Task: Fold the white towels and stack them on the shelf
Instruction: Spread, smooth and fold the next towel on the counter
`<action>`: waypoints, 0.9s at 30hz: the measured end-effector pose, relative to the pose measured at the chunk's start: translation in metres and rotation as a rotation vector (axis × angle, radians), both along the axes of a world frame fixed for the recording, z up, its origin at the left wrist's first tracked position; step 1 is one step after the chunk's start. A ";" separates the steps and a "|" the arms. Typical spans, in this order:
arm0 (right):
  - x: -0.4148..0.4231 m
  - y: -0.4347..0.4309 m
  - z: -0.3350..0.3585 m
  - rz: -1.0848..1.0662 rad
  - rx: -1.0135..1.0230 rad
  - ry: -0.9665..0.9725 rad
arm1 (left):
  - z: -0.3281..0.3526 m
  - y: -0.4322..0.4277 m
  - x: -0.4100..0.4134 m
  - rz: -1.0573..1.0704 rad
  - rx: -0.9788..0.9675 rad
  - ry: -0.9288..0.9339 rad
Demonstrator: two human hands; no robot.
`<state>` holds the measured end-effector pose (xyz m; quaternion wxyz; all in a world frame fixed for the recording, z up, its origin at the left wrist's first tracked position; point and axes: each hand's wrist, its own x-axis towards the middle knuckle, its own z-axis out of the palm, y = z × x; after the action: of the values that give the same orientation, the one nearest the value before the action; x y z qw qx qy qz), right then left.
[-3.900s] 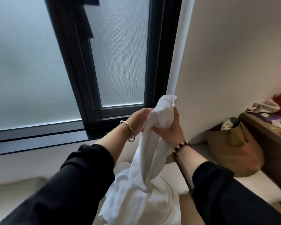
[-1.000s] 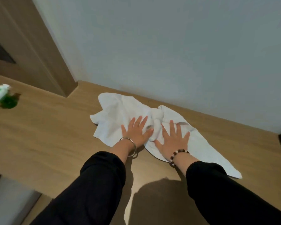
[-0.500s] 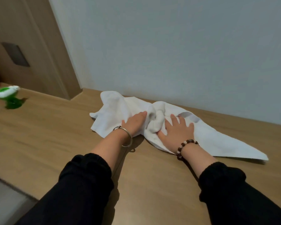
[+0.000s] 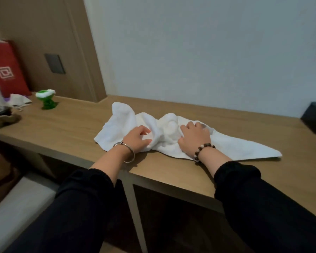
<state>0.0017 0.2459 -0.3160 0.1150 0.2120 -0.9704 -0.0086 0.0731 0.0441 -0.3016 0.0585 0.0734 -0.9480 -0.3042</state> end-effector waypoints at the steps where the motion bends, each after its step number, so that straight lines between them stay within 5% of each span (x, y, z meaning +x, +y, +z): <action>1: 0.010 0.003 0.001 0.020 -0.019 -0.012 | -0.001 0.002 0.012 0.013 -0.005 0.023; 6: 0.033 0.029 0.015 0.081 -0.302 -0.251 | 0.002 0.010 0.055 0.025 -0.035 0.036; 9: 0.034 0.040 0.017 -0.060 -0.477 -0.332 | -0.002 0.013 0.067 0.050 -0.006 0.077; 19: -0.006 0.015 0.051 -0.224 -0.237 -0.550 | -0.001 -0.004 0.027 -0.012 -0.023 0.057; 21: -0.025 0.014 0.066 -0.251 -0.287 -0.444 | 0.006 -0.005 0.016 -0.052 -0.042 0.020; 24: -0.061 0.025 0.080 -0.352 -0.664 -0.082 | 0.011 -0.001 0.003 -0.080 -0.053 -0.009; 27: -0.077 0.029 0.073 -0.305 -0.801 -0.011 | 0.005 0.004 -0.003 -0.028 -0.050 0.013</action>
<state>-0.0755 0.2753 -0.2427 0.1803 0.0049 -0.9179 0.3534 0.0700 0.0483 -0.2965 0.0621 0.0564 -0.9559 -0.2816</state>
